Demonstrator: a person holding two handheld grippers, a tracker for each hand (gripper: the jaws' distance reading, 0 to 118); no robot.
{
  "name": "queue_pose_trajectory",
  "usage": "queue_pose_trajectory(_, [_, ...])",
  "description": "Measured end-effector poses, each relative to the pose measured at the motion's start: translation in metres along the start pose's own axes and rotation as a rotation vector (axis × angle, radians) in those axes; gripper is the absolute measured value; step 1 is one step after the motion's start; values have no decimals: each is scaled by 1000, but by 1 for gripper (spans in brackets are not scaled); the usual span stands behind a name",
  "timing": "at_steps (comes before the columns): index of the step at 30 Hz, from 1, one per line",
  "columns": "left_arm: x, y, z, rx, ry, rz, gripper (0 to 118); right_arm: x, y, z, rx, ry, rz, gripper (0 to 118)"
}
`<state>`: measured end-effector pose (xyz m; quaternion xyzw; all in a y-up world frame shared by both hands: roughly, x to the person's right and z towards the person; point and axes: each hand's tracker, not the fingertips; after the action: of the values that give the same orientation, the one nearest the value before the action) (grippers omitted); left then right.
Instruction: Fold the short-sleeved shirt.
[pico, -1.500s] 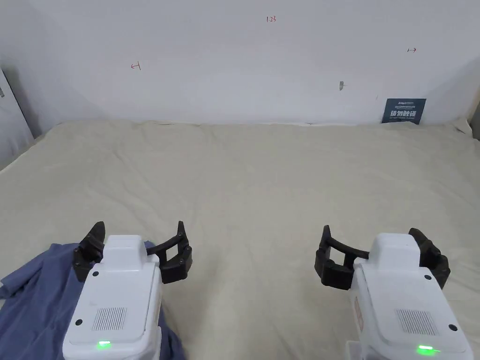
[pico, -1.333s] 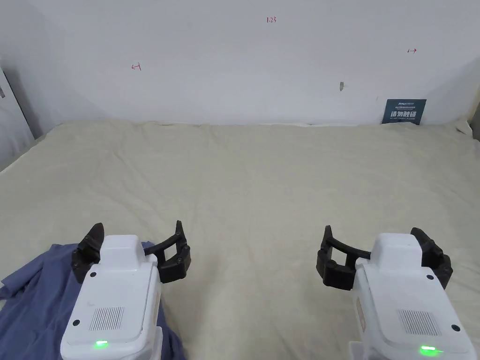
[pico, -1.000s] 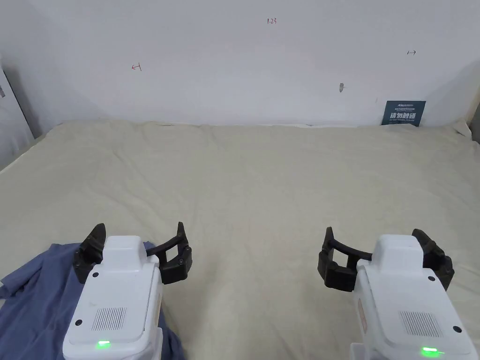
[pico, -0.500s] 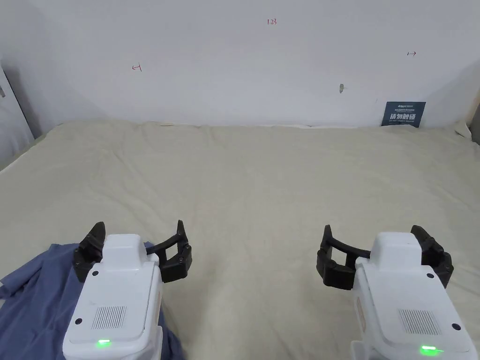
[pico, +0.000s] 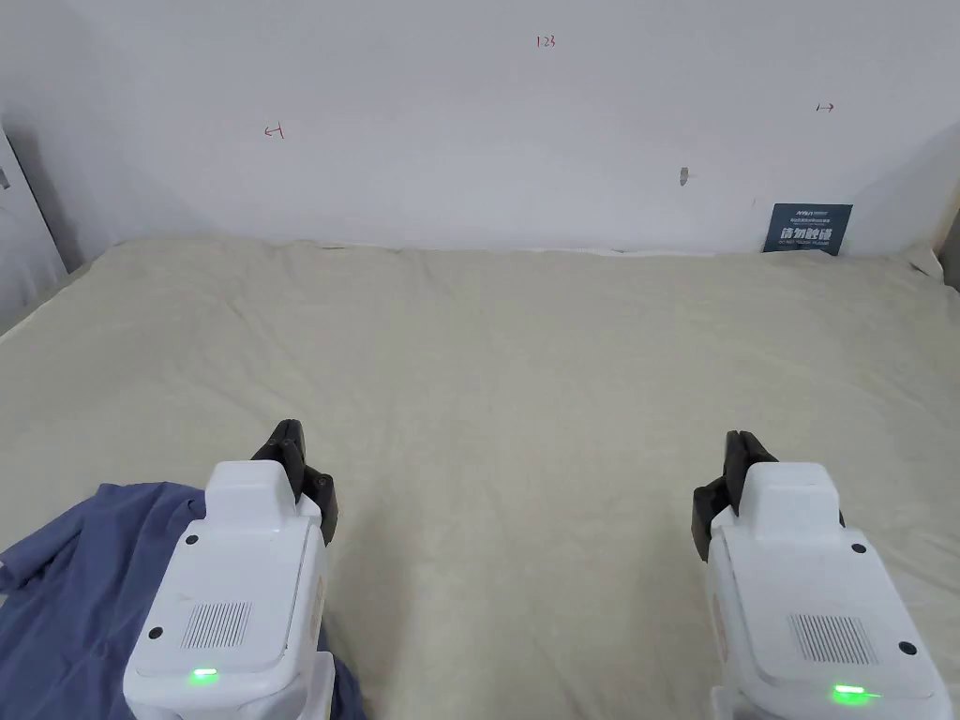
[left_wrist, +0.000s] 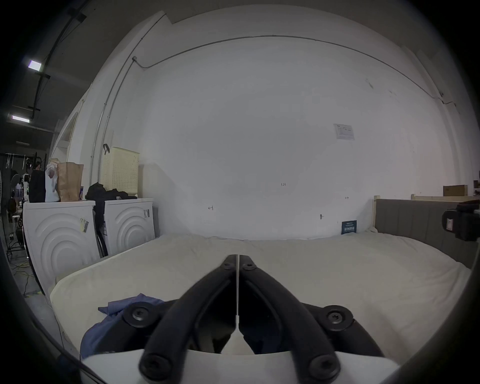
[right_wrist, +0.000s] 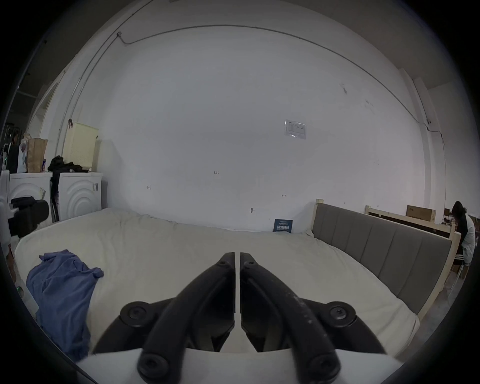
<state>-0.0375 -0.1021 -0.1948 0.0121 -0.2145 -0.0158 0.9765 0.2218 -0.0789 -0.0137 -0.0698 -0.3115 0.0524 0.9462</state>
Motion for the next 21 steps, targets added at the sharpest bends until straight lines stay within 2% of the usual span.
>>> queue_pose_trajectory(8, [-4, 3, 0, -10, -22, -9, 0, 2, 0, -4, -5, 21, -27, 1])
queue_pose_trajectory(11, [-15, 1, 3, -20, 11, -12, 0, -7, 3, -8, -2, 64, -28, 1])
queue_pose_trajectory(15, [-43, 0, 16, -28, 82, -21, 0, -34, 9, -17, 15, 157, -23, 1])
queue_pose_trajectory(21, [-107, -2, 43, -52, 252, -30, 0, -96, 18, -28, 31, 326, -29, 1])
